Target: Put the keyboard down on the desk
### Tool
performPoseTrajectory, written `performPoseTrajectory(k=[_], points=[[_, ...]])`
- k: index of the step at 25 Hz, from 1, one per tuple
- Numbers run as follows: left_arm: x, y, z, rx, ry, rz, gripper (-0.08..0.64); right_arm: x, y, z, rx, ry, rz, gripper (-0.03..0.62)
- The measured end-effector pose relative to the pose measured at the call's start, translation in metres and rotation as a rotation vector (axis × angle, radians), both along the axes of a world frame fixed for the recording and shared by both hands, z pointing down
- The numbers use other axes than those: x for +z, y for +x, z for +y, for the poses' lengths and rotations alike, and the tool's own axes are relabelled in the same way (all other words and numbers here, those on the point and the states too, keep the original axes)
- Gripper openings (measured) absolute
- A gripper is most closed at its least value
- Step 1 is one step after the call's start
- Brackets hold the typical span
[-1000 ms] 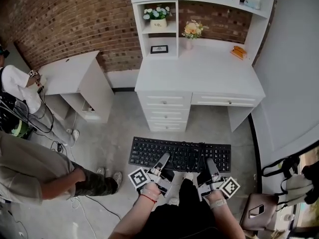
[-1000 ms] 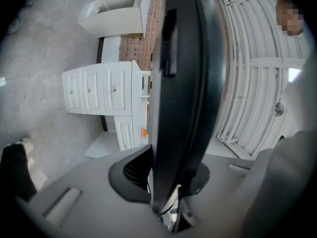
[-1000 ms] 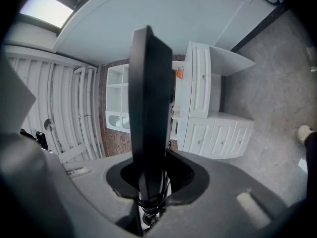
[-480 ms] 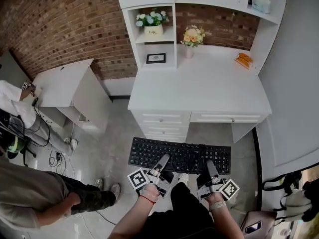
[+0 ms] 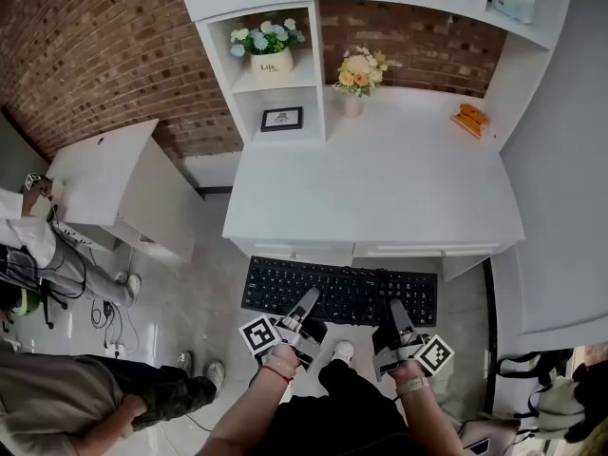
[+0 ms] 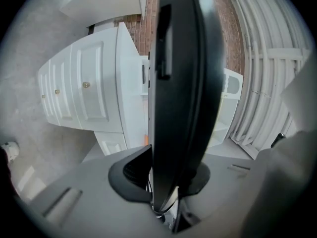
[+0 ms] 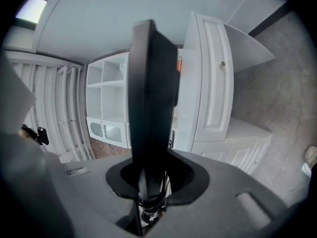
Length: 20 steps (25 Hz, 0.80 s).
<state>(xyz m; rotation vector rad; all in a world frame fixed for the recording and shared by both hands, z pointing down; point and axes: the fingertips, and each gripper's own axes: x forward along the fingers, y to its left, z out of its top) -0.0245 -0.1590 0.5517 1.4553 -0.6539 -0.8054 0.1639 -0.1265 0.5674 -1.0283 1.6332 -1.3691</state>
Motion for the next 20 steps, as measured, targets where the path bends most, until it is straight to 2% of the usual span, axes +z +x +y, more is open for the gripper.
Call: performPoseTrajectory(k=[7, 15, 20], points=[[0.022, 0.008, -0.049, 0.033, -0.06, -0.015, 0.074, 0.016, 0.006, -0.051, -0.032, -0.064, 0.008, 0.078], [0.046, 0.011, -0.075, 0.046, -0.153, -0.034, 0.078, 0.039, 0.011, -0.079, -0.045, -0.14, 0.022, 0.078], [0.051, 0.015, -0.091, 0.061, -0.174, -0.035, 0.08, 0.043, 0.012, -0.096, -0.043, -0.167, 0.015, 0.078]])
